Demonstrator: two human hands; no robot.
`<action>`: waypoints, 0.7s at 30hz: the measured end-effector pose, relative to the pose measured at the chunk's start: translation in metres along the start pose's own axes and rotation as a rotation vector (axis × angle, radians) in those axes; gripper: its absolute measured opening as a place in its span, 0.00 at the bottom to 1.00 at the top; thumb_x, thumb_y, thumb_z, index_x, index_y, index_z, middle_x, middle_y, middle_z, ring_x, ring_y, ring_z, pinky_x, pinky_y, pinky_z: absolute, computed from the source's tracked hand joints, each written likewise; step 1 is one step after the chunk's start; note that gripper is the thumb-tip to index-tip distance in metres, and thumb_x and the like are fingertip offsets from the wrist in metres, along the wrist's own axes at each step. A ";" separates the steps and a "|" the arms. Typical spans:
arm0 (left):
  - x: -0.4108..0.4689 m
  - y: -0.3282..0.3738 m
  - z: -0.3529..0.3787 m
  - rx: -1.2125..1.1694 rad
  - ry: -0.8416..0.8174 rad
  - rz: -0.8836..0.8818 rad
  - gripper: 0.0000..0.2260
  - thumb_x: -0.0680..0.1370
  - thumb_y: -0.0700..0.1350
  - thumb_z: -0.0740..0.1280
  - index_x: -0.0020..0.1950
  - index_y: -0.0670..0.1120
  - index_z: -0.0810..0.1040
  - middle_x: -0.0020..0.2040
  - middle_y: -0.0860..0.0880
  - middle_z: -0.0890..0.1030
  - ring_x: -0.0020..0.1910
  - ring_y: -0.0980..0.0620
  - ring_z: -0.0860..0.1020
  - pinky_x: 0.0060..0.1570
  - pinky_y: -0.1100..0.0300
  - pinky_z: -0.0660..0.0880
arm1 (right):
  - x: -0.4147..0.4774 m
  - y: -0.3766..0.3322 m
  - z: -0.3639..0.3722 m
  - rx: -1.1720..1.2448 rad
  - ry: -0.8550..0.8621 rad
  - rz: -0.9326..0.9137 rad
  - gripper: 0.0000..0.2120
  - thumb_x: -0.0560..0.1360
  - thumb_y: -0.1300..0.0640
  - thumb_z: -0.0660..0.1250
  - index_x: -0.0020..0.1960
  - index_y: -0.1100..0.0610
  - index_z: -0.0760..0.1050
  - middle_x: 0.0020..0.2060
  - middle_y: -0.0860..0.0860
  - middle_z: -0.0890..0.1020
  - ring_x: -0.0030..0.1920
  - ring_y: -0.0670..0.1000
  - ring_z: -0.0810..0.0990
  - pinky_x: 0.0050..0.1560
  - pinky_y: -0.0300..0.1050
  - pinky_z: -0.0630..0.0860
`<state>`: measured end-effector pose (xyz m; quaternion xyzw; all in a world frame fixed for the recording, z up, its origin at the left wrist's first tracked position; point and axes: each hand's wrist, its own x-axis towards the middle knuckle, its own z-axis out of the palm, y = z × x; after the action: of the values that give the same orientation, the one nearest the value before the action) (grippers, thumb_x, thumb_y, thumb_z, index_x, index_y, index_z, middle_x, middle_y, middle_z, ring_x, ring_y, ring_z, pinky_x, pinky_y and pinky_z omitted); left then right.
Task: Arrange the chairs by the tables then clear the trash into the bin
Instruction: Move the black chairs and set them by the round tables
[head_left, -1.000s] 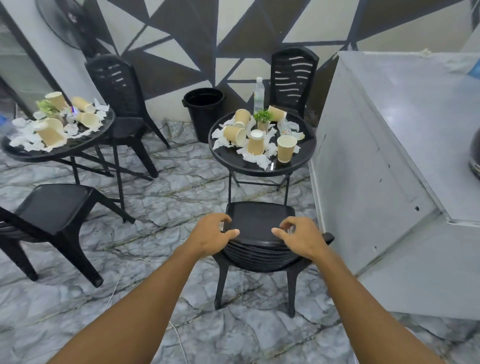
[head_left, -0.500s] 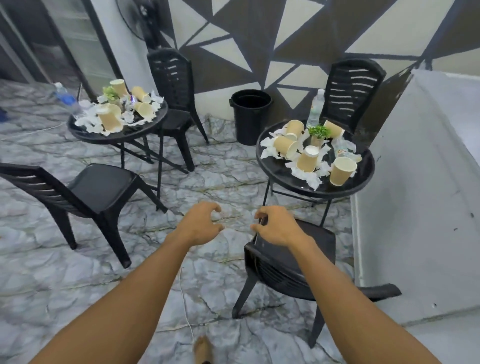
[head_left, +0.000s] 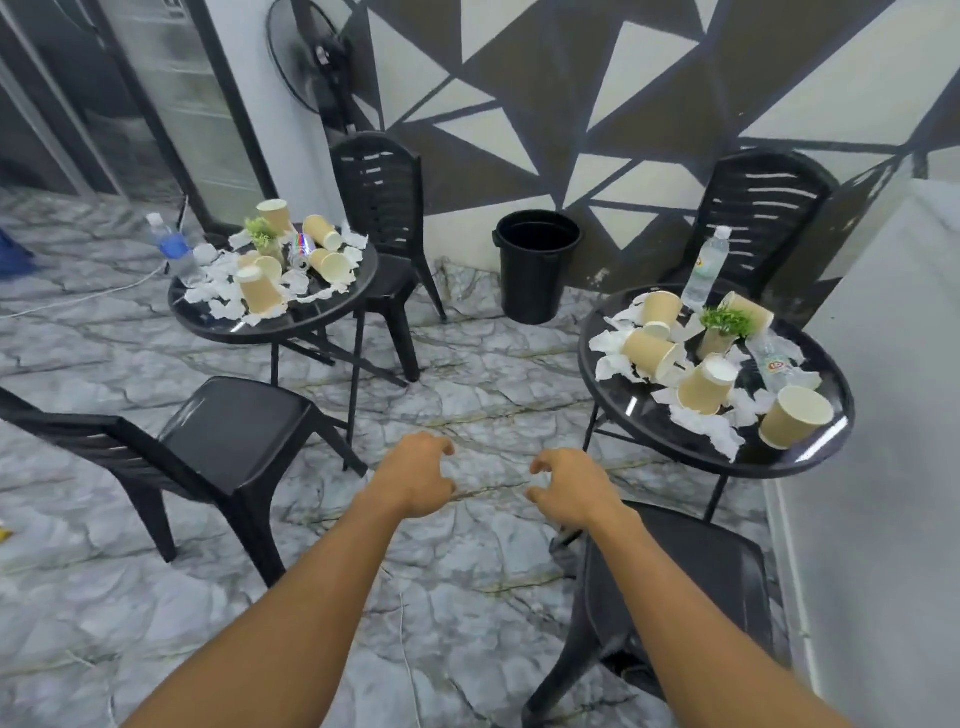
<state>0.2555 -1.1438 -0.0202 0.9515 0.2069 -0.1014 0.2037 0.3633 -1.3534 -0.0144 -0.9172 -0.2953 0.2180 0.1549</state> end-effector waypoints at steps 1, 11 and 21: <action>0.009 -0.004 -0.003 -0.003 -0.004 0.003 0.24 0.75 0.51 0.70 0.70 0.50 0.71 0.70 0.47 0.70 0.69 0.47 0.68 0.65 0.52 0.70 | 0.009 -0.004 -0.001 -0.003 -0.004 0.009 0.19 0.75 0.46 0.70 0.63 0.52 0.76 0.61 0.52 0.79 0.61 0.54 0.77 0.59 0.53 0.77; 0.137 -0.037 -0.042 0.002 -0.061 0.028 0.23 0.75 0.53 0.70 0.68 0.51 0.72 0.69 0.46 0.70 0.68 0.45 0.69 0.65 0.50 0.71 | 0.150 -0.030 -0.022 0.016 -0.001 0.054 0.20 0.75 0.45 0.69 0.64 0.51 0.75 0.62 0.53 0.78 0.62 0.55 0.76 0.59 0.52 0.76; 0.301 -0.062 -0.109 0.030 -0.107 0.062 0.23 0.77 0.50 0.70 0.70 0.49 0.71 0.69 0.46 0.70 0.68 0.45 0.69 0.65 0.50 0.71 | 0.297 -0.048 -0.070 0.051 -0.019 0.142 0.21 0.75 0.47 0.71 0.65 0.52 0.75 0.62 0.54 0.77 0.62 0.55 0.76 0.57 0.49 0.75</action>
<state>0.5091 -0.9395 -0.0278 0.9537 0.1644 -0.1489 0.2031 0.5919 -1.1454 -0.0264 -0.9295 -0.2254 0.2446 0.1594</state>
